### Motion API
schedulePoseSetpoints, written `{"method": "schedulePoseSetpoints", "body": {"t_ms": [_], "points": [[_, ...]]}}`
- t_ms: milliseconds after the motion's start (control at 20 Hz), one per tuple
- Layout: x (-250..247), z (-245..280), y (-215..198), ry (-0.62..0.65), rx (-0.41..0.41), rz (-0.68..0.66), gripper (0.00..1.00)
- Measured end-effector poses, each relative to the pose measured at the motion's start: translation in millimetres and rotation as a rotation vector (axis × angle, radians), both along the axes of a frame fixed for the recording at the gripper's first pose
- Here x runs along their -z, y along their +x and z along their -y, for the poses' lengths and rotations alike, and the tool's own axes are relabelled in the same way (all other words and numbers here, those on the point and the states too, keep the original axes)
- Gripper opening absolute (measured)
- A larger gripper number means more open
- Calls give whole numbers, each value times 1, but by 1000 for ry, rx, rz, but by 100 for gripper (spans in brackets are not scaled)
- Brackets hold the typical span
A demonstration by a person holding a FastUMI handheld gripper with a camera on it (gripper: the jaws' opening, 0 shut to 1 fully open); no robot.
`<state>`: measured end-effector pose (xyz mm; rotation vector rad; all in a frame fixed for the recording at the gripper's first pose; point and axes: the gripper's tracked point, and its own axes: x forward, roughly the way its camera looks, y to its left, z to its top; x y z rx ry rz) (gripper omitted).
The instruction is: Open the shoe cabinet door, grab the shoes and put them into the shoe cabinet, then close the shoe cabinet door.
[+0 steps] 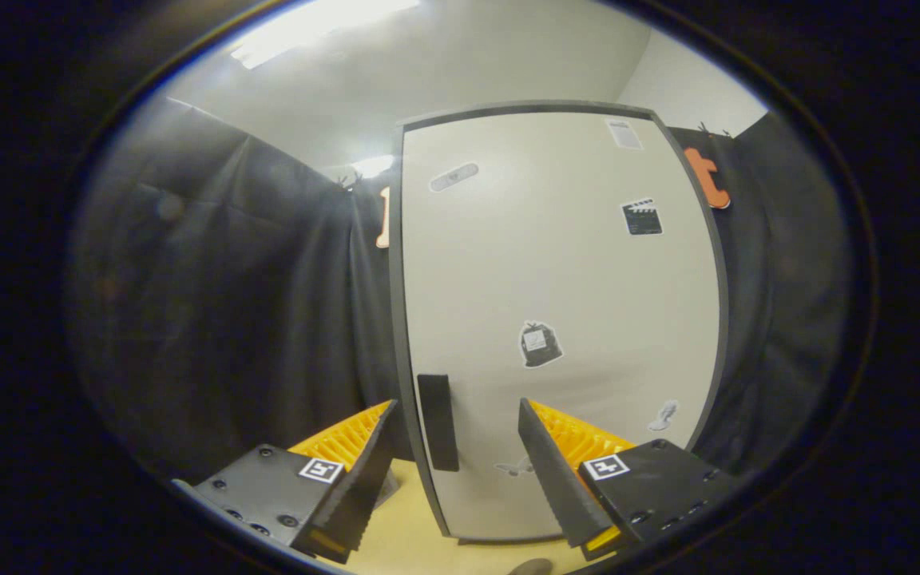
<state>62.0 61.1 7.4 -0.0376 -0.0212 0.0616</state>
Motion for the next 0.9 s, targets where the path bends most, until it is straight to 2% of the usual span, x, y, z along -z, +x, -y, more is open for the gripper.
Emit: {"method": "schedulePoseSetpoints", "body": {"t_ms": [400,750,900], "points": [[37,-24,57,24,124,-31,88],[57,-16,91,31,211,-55,82],[63,-15,94,35,226,-75,52]]}}
